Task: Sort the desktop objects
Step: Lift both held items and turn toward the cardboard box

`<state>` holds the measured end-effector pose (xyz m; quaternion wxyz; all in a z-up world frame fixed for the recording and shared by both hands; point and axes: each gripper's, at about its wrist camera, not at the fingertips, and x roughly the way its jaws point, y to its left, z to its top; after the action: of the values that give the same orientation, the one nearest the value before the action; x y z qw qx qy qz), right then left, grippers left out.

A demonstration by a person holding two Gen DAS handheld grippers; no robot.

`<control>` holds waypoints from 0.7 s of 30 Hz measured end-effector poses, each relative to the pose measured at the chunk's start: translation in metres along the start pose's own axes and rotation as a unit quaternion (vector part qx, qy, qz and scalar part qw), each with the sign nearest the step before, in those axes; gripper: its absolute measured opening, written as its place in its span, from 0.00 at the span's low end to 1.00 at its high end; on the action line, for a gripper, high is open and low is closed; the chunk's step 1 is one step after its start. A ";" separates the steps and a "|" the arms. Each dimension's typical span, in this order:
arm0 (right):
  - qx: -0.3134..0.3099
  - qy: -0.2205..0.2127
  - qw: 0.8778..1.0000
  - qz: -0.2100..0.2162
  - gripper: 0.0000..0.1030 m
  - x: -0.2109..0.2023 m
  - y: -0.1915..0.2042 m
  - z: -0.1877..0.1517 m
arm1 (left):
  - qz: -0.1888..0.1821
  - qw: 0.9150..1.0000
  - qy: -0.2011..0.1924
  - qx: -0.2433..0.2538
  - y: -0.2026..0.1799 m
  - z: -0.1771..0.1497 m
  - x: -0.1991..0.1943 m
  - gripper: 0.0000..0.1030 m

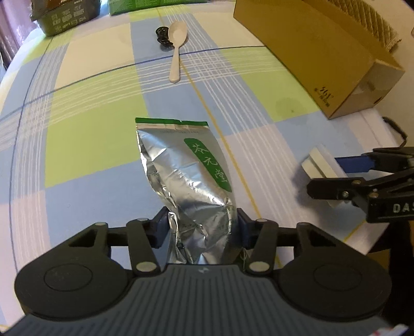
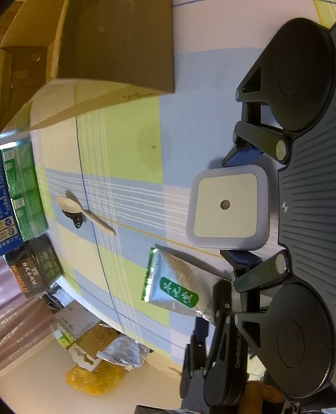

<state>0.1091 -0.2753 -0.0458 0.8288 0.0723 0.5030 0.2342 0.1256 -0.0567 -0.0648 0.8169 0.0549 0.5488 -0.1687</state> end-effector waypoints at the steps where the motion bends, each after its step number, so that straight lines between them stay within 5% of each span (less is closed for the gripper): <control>1: 0.001 -0.002 1.000 -0.001 0.61 -0.002 0.000 0.000 | -0.001 1.000 -0.002 -0.001 -0.001 -0.002 -0.002 0.45; 21: -0.009 -0.030 0.999 -0.016 0.61 -0.030 0.005 -0.001 | -0.005 0.999 -0.034 -0.015 -0.020 -0.014 -0.042 0.45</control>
<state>0.0951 -0.2847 -0.0204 0.8478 0.0639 0.4768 0.2232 0.0923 -0.0626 -0.0298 0.8352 0.0346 0.5231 -0.1661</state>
